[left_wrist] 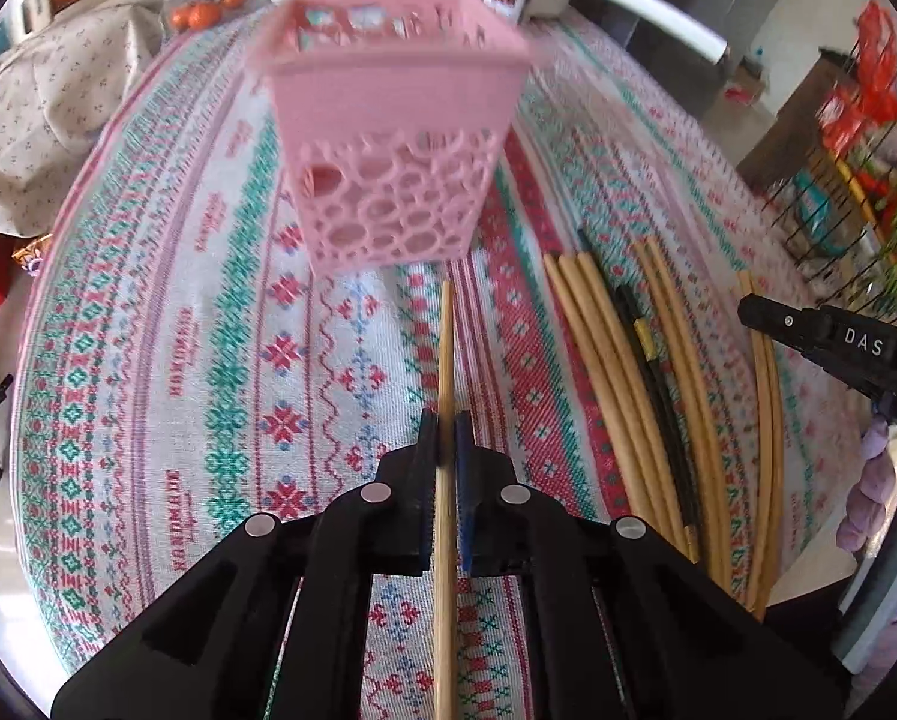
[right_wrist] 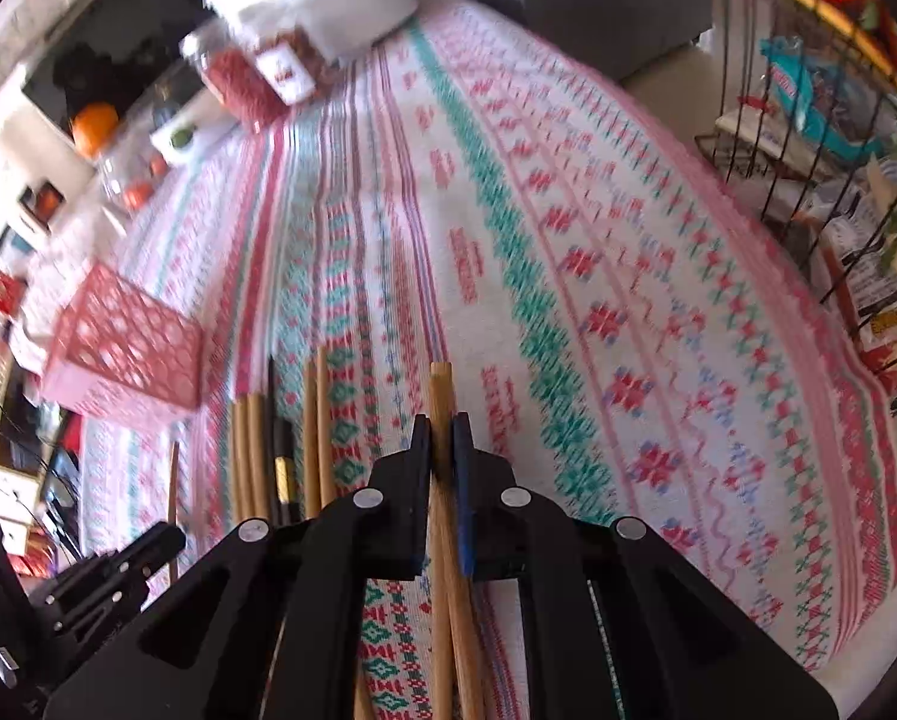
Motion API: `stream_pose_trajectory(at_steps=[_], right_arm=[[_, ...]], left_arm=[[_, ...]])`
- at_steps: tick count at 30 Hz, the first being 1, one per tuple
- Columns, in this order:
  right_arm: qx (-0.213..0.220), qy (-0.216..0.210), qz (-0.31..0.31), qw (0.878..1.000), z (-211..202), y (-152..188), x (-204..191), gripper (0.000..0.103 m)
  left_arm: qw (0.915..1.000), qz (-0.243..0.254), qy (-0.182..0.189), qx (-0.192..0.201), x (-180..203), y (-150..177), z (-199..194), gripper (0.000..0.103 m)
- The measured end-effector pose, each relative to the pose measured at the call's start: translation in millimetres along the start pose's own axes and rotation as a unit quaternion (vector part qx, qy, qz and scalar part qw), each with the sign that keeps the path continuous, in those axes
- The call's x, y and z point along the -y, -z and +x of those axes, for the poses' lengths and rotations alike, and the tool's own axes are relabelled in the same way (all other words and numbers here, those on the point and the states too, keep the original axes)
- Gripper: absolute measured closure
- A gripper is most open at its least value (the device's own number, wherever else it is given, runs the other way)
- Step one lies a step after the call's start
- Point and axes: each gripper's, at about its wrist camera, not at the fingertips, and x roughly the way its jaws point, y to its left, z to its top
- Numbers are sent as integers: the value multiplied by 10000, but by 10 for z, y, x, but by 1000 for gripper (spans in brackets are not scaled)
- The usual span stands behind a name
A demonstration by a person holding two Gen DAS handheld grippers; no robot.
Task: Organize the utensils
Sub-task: 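Close the left gripper on one chopstick while the right gripper grasps another chopstick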
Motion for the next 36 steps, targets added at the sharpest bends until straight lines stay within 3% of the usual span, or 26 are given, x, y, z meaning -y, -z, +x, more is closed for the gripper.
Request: stream_pose_trajectory(at_steps=[3,5,6,8,14,16,18,24,26,32,36], right_arm=[[148,-272,31,9995,-82,-86,20,92],[21,-569,44,9984,-51,-116,-5,69],[-25,-557,84,9984,-29,-120,-8,45],[-23,-331,143,9993,-7,-110,6,43],[-69,204,-228,9995,-9,-21,29,49],[-161,299,-265,9991,44,-6,28,61],[-258,527,-427,9974,122,24,-32,64],[-22,1273,-1260,9838,168,174,-317,97],[-63,1041,-1180,9875,140,196,-332,98],[541,589,-1034,9914,-274,182,-335,98],[927,218,-898,9914,-653,178,-316,98]], left_arm=[[9996,-22,93,283,-18,12,-176,98],[9994,-14,90,325,-25,11,-240,98],[9995,-7,94,313,-34,9,-240,98],[9996,-16,71,270,-65,16,-226,98],[9997,-86,84,203,-51,129,-191,98],[9997,-86,92,186,-12,126,-172,98],[9998,-61,64,174,15,127,-162,98],[9999,51,87,109,83,118,-99,98],[9995,105,208,211,104,120,-132,98],[9958,108,574,705,94,126,-397,98],[9868,190,774,1411,118,143,-793,98]])
